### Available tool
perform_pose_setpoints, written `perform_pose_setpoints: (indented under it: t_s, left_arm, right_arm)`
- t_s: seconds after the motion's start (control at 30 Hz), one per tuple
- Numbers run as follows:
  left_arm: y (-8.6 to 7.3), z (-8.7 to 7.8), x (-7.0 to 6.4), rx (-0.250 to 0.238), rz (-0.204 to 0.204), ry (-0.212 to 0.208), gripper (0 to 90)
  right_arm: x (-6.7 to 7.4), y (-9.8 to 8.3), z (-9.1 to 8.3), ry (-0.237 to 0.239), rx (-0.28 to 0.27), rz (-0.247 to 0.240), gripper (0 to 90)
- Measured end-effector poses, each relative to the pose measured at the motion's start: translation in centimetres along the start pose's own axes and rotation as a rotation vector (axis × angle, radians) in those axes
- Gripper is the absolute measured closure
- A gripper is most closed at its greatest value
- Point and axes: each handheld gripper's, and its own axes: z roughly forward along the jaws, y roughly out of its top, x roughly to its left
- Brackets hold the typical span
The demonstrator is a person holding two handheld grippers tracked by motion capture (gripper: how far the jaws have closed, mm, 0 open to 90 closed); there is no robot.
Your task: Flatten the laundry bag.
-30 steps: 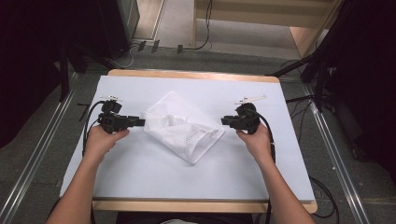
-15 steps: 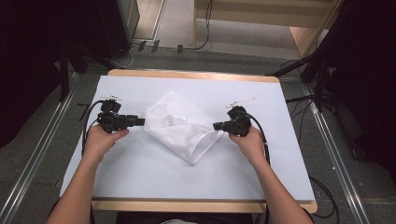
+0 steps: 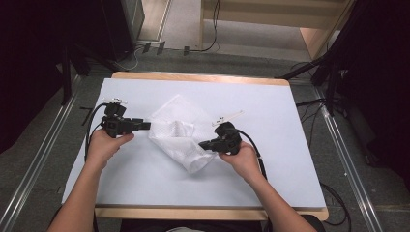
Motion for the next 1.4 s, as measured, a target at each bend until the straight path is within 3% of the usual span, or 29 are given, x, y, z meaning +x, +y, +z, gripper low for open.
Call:
perform_pose_setpoints:
  t_s: [0.23, 0.4, 0.57, 0.77, 0.87, 1.03, 1.07, 1.17, 1.3, 1.4]
  left_arm:
    - [0.0, 0.2, -0.2, 0.006, 0.006, -0.001, 50.3]
    - [-0.2, 0.3, -0.5, 0.017, 0.013, -0.004, 50.3]
    - [-0.3, 0.6, -1.0, 0.028, 0.027, -0.01, 50.3]
    - [-0.6, 0.6, -1.0, 0.037, 0.022, -0.004, 50.2]
    - [-0.7, 0.5, -1.1, 0.039, 0.025, -0.004, 50.2]
    - [-0.8, 0.5, -1.0, 0.039, 0.025, 0.001, 50.2]
    - [-0.9, 0.4, -0.8, 0.035, 0.024, 0.007, 50.2]
    - [-0.9, 0.2, -0.5, 0.032, 0.017, 0.013, 50.2]
    - [-1.0, -0.1, -0.3, 0.018, 0.008, 0.014, 50.2]
    - [-1.0, -0.2, -0.2, 0.017, 0.006, 0.016, 50.2]
  right_arm:
    - [2.7, 0.3, 2.1, 0.056, 0.03, -0.053, 90.0]
    - [3.8, 0.5, 3.3, 0.086, 0.046, -0.084, 90.0]
    - [4.2, 1.0, 2.8, 0.079, 0.031, -0.107, 90.0]
    - [3.3, 1.5, 0.0, 0.03, -0.038, -0.108, 90.0]
    - [2.1, 1.4, -0.3, -0.009, -0.033, -0.087, 90.0]
    - [0.9, 0.9, 0.5, -0.055, 0.004, -0.082, 90.0]
    - [0.1, 0.5, 1.2, -0.069, 0.032, -0.069, 90.0]
    - [-0.4, 0.1, 2.4, -0.067, 0.081, -0.043, 90.0]
    - [-0.5, -0.2, 3.9, -0.088, 0.138, -0.049, 90.0]
    - [-0.5, -0.3, 4.6, -0.066, 0.141, -0.032, 90.0]
